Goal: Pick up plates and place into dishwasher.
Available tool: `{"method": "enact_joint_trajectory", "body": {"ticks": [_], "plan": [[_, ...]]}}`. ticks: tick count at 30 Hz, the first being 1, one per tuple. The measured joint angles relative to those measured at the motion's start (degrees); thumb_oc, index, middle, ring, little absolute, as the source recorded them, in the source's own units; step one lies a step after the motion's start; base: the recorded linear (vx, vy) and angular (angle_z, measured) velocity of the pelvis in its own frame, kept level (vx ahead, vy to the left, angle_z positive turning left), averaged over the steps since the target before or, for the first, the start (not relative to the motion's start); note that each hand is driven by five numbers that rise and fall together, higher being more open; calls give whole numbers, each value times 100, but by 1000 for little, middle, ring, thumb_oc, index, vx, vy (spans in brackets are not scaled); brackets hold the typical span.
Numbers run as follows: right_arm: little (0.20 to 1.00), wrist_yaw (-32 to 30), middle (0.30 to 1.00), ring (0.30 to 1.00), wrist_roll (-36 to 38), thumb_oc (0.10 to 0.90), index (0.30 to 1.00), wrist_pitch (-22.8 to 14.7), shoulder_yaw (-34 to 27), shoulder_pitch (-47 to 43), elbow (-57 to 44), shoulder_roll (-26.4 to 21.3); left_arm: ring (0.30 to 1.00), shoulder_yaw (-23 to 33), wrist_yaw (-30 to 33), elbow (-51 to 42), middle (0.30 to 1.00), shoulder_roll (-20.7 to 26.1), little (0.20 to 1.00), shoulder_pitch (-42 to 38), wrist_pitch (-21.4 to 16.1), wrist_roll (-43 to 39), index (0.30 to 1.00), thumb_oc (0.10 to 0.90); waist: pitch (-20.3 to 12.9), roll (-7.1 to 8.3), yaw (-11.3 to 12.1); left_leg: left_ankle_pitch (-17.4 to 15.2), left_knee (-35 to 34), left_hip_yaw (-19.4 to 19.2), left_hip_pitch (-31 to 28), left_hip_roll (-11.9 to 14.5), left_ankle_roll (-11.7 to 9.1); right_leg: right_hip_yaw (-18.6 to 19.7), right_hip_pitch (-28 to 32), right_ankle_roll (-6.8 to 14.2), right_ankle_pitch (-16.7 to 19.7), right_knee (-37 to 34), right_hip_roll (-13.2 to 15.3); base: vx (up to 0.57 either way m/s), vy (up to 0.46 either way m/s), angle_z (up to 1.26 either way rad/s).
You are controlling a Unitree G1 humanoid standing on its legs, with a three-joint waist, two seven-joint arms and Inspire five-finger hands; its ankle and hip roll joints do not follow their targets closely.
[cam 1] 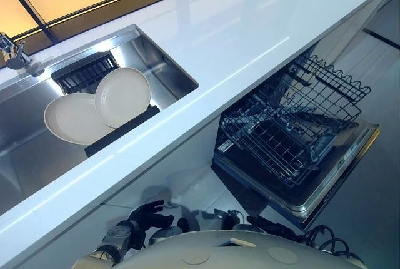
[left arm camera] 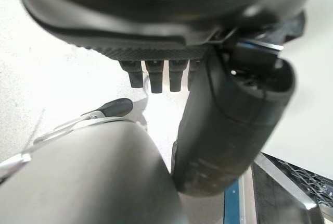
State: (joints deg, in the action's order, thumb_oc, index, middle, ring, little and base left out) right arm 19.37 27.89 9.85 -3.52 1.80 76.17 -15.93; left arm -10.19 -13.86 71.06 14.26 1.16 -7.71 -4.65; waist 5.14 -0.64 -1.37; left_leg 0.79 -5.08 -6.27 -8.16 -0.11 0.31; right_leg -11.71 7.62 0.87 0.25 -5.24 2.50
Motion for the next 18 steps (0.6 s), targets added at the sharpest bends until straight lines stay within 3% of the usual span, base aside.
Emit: {"method": "enact_joint_trajectory", "body": {"ticks": [18], "plan": [[900, -5, 900, 900, -63, 800, 900, 6, 4, -43, 0, 0, 900, 0, -128, -9, 900, -1, 900, 0, 0, -238, 900, 800, 32, -14, 1, 0, 1, 5, -3, 0, 0, -3, 4, 0, 0, 0, -1, 0, 0, 0]]}}
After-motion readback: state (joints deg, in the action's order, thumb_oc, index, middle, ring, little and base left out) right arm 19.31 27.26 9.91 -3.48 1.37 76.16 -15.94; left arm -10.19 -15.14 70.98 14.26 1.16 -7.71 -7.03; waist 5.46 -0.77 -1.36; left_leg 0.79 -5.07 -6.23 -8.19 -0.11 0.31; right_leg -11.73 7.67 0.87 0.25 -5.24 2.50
